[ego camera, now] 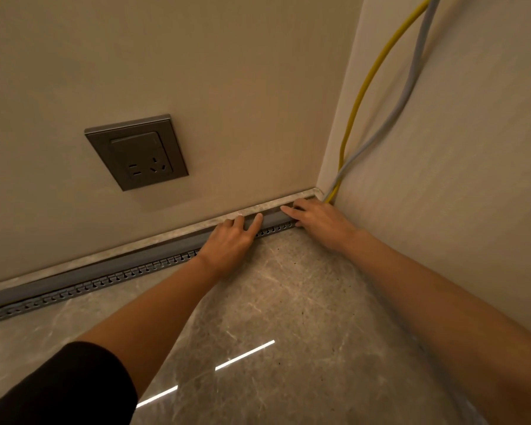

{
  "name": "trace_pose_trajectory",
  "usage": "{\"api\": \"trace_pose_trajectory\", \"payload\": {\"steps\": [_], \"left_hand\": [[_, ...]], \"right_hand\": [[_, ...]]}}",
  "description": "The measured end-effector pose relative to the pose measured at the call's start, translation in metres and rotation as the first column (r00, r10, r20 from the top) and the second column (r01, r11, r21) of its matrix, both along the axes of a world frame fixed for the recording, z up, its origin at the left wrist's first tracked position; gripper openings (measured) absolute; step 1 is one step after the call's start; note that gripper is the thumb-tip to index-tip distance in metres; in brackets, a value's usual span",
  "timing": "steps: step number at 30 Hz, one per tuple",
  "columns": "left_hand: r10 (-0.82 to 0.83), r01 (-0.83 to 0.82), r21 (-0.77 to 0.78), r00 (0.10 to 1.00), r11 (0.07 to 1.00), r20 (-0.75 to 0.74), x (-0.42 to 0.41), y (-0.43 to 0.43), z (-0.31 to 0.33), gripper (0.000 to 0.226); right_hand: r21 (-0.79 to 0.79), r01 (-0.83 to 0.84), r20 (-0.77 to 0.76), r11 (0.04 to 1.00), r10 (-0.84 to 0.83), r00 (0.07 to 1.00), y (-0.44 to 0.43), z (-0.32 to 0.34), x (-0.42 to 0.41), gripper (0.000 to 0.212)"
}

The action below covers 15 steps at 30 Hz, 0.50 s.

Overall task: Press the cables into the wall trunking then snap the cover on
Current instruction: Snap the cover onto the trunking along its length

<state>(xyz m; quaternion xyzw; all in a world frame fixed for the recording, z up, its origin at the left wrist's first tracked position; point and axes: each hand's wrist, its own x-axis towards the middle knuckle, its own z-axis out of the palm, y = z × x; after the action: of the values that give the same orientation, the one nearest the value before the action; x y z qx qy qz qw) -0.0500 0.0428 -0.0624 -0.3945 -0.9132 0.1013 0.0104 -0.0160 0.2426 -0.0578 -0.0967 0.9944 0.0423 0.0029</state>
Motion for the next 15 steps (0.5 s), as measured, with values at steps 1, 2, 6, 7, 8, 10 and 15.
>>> {"api": "trace_pose_trajectory", "payload": {"steps": [1, 2, 6, 7, 8, 10, 15], "left_hand": [[-0.007, 0.006, -0.020, 1.000, 1.000, -0.010, 0.001, 0.001, 0.000, 0.063], [-0.011, 0.011, -0.026, 1.000, 1.000, -0.008, 0.001, 0.001, 0.001, 0.064], [-0.005, 0.004, -0.083, 1.000, 0.997, -0.009, 0.004, 0.001, -0.001, 0.063], [-0.004, 0.003, -0.088, 1.000, 0.996, -0.010, 0.004, 0.001, -0.002, 0.061], [0.000, -0.001, -0.086, 1.000, 0.996, -0.012, 0.003, 0.001, -0.004, 0.059], [0.009, -0.009, -0.099, 1.000, 0.995, -0.009, 0.002, 0.003, -0.004, 0.058], [-0.022, 0.019, -0.137, 0.999, 0.990, -0.024, 0.002, 0.007, 0.001, 0.056]], "right_hand": [[-0.003, 0.012, -0.010, 1.000, -0.012, 1.000, 0.000, -0.002, 0.000, 0.047], [-0.002, 0.015, -0.033, 1.000, -0.015, 0.999, 0.000, -0.003, -0.001, 0.047], [0.014, -0.064, -0.167, 0.998, 0.065, 0.984, -0.001, -0.007, 0.001, 0.047], [0.012, -0.054, -0.192, 0.998, 0.056, 0.980, -0.001, -0.010, 0.001, 0.048], [0.015, -0.050, -0.195, 0.999, 0.052, 0.979, -0.002, -0.012, 0.002, 0.050], [0.014, -0.067, -0.189, 0.998, 0.068, 0.980, -0.002, -0.012, 0.003, 0.052], [0.022, -0.044, -0.156, 0.999, 0.047, 0.987, -0.001, -0.018, 0.005, 0.060]]}}
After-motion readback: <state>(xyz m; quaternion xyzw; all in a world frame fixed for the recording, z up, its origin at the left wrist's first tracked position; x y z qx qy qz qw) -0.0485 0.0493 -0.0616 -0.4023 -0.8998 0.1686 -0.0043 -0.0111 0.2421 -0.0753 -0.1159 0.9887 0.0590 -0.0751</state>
